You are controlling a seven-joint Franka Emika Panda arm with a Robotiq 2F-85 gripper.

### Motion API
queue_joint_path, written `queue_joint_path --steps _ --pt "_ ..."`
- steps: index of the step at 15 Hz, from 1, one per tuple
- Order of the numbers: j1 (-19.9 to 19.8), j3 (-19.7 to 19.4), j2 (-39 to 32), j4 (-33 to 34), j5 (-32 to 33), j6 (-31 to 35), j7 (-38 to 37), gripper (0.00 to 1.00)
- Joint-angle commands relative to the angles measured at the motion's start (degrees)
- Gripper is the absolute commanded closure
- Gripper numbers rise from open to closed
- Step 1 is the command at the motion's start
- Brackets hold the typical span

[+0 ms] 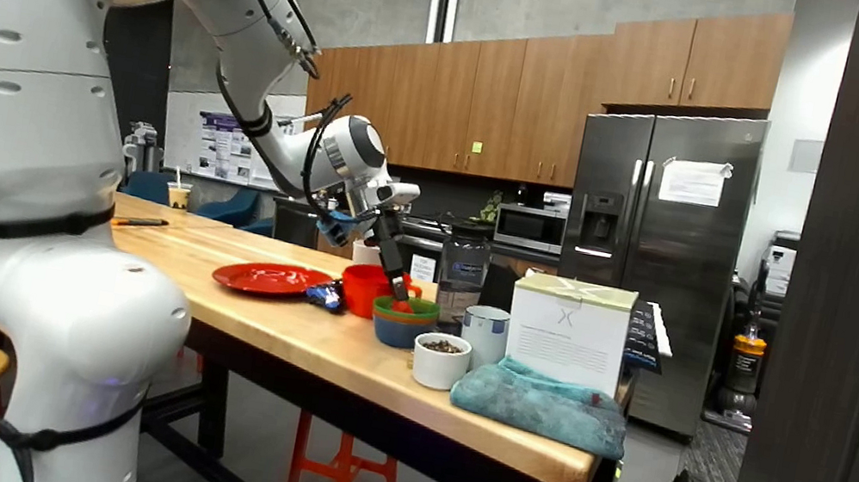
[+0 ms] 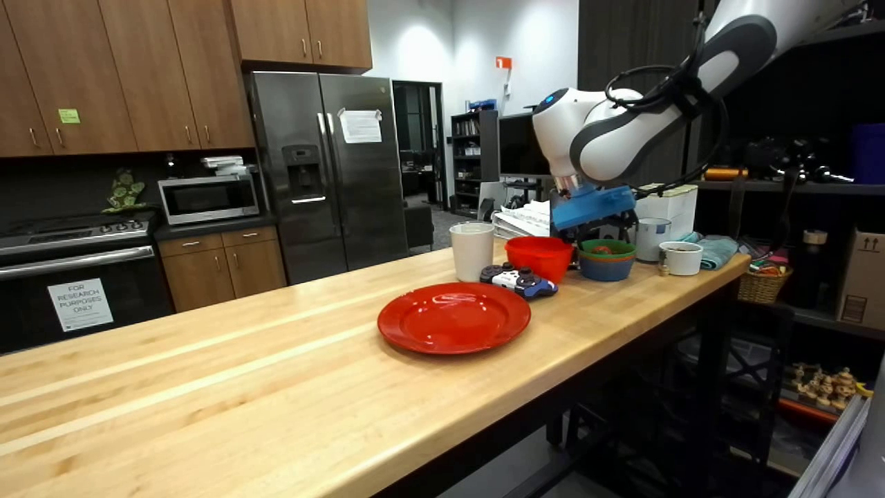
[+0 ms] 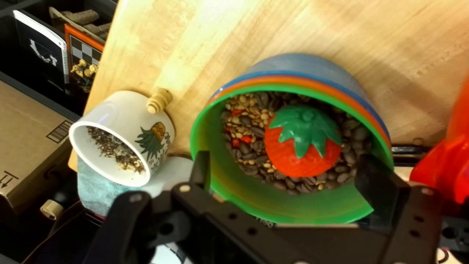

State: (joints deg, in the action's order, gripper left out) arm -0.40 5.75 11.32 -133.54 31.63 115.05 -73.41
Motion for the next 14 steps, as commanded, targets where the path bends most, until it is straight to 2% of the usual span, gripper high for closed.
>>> queue_joint_path --steps 1,5,6,8,10,14 --pt "-0.1 -0.1 0.0 -2.6 0.2 2.9 -1.4 0.00" --pt "-0.1 0.1 -0.1 -3.2 0.1 4.4 -1.7 0.01" --pt "-0.1 0.1 0.0 -3.3 0.1 4.8 -1.9 0.15" --pt "-0.2 0.2 0.0 -3.6 0.3 5.5 -2.0 0.25" --pt "-0.3 0.2 0.0 -3.7 0.5 5.9 -2.3 0.39" --pt "-0.5 0.1 -0.1 -4.2 1.1 5.9 -2.7 0.73"
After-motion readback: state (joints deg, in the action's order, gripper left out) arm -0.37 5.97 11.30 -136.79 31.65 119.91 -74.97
